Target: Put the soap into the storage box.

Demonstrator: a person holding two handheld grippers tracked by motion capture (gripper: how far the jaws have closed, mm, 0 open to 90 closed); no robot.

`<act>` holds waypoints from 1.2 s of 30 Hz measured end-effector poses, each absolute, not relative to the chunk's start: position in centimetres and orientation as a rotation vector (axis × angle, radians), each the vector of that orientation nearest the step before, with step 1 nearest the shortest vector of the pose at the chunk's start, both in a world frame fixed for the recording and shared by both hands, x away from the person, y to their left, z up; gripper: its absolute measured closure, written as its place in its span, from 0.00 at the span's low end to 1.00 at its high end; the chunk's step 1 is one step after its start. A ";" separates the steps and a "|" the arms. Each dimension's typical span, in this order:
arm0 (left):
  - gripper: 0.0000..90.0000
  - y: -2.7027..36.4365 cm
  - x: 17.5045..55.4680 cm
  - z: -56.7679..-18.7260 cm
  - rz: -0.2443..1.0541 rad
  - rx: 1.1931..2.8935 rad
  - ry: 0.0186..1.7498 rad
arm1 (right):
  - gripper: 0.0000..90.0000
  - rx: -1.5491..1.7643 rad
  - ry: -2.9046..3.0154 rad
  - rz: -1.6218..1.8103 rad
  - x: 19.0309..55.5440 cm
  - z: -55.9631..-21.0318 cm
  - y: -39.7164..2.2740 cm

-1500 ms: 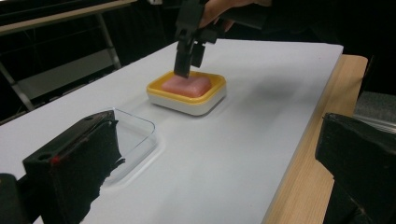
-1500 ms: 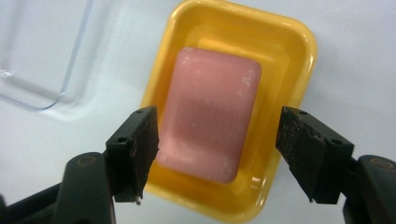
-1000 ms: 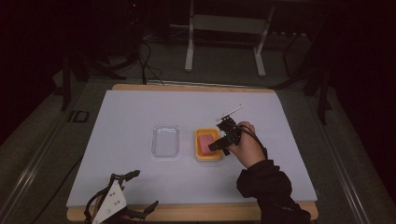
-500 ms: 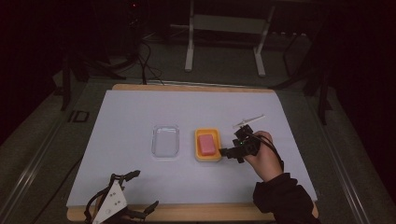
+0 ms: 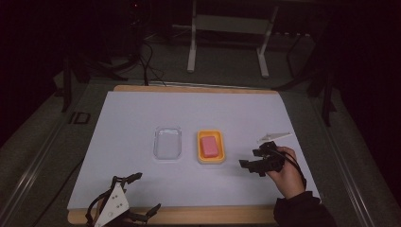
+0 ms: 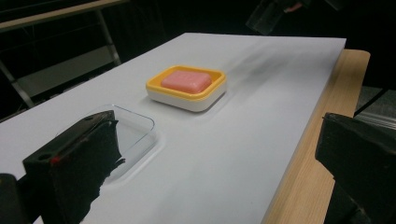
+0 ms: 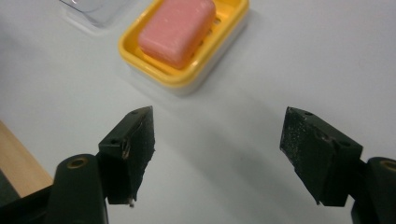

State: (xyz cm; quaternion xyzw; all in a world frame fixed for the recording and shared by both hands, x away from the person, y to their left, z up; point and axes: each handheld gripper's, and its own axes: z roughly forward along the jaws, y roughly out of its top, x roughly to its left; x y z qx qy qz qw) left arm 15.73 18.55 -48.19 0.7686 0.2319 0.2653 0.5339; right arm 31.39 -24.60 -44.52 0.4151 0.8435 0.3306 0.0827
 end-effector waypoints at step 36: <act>0.01 18.5 15.8 -48.2 0.623 1.837 0.543 | 0.26 1.196 2.344 1.003 27.2 -49.3 -28.8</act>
